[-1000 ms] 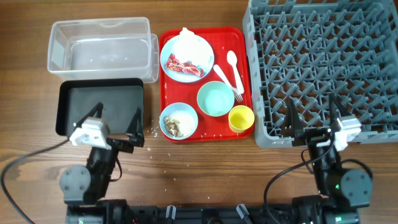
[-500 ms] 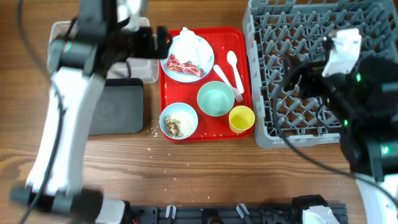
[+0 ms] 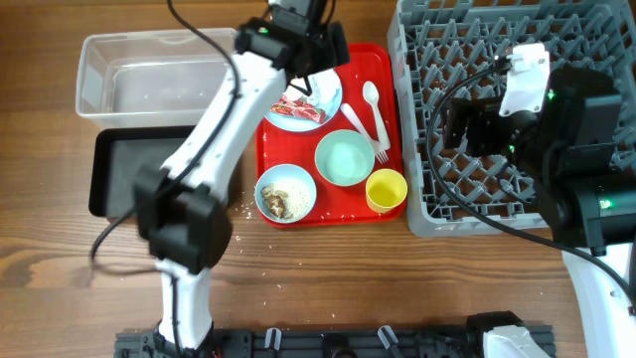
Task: Sort waste into correct bins and load items into the dishwasher rack
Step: 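Reach the left gripper to the red wrapper and tissue on the plate, then carry the wrapper and tissue left and drop them into the clear bin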
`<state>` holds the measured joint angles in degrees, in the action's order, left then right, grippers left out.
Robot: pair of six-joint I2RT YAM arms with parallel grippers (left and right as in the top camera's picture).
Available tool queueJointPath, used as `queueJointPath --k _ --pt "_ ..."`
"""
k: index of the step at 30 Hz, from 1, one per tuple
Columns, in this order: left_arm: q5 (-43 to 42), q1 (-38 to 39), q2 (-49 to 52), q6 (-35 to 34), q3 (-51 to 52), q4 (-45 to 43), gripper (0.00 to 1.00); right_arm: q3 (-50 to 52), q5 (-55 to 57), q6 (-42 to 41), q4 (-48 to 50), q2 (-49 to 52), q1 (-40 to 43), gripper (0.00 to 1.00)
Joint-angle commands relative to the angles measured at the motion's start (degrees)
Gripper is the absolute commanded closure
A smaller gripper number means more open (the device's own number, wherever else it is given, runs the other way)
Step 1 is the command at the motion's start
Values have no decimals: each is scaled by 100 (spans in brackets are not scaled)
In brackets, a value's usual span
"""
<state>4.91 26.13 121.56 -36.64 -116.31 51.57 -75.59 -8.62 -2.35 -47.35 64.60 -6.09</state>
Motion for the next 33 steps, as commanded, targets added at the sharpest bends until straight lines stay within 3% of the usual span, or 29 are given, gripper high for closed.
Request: queueJointPath --k 1,16,17,18,19,21,22,26,29,33 --pt "522 -15 774 -1279 -17 68 0 -160 -96 -85 -140 13 -11 0" --pt "824 -63 1873 -1311 -15 -280 3 -160 -356 -238 -334 756 -11 0" --pt "822 -61 1884 -1311 -15 -260 14 -160 -356 -236 -334 756 -11 0" --pt "824 -50 1884 -1311 -15 -205 33 -160 -356 -236 -334 756 -11 0" --pt "824 -35 1886 -1311 -15 -129 61 -160 -356 -236 -334 756 -11 0" --pt "824 -31 1886 -1309 -15 -17 92 -160 -358 -236 -343 756 -11 0" --pt "824 -31 1884 -1309 -15 50 96 -160 -358 -236 -358 756 -11 0" --pt "824 -48 1711 -804 -20 254 96 -160 -356 -234 -389 756 -11 0" --pt "822 -52 1012 -293 -42 420 96 -160 -358 -236 -400 756 -11 0" --pt "820 -153 -153 -212 -42 573 96 -160 -356 -236 -433 756 -11 0"
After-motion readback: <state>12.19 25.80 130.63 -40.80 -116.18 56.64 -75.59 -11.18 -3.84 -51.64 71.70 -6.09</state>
